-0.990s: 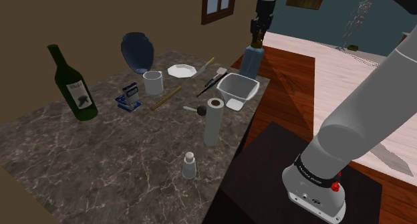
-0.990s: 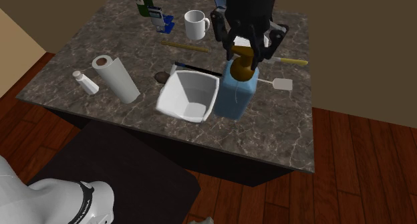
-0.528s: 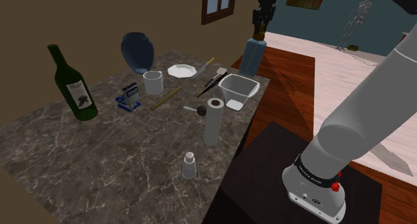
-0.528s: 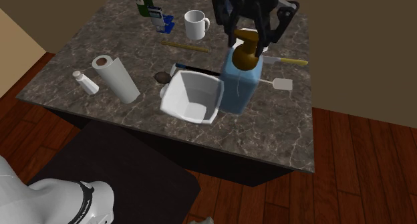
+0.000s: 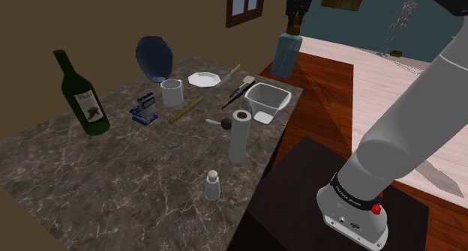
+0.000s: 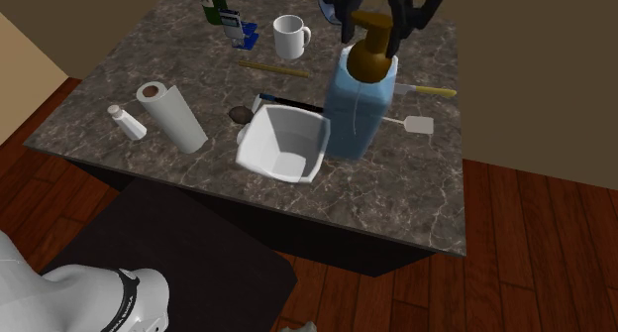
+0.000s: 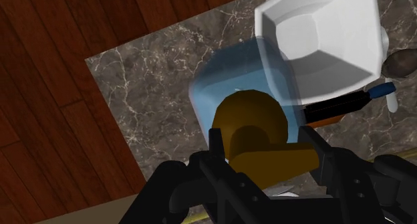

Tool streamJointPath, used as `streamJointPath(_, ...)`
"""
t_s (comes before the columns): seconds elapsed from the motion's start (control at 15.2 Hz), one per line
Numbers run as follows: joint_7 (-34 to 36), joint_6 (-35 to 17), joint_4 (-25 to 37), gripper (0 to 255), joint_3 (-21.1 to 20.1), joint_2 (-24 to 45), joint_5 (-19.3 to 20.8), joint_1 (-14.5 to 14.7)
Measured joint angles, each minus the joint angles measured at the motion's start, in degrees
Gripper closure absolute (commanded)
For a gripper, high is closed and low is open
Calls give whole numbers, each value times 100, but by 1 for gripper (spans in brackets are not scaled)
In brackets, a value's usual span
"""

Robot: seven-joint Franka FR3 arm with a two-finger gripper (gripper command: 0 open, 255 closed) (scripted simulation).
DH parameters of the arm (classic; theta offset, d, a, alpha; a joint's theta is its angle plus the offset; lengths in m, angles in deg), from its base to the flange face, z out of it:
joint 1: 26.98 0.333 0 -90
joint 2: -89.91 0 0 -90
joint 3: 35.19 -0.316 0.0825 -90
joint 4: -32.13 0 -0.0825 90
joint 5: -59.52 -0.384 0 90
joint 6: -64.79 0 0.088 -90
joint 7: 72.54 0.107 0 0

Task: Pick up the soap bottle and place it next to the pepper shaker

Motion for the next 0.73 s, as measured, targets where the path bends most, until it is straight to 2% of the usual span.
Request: streamJointPath(0.73,-127,913,1227,255,31,324,-103,-17)
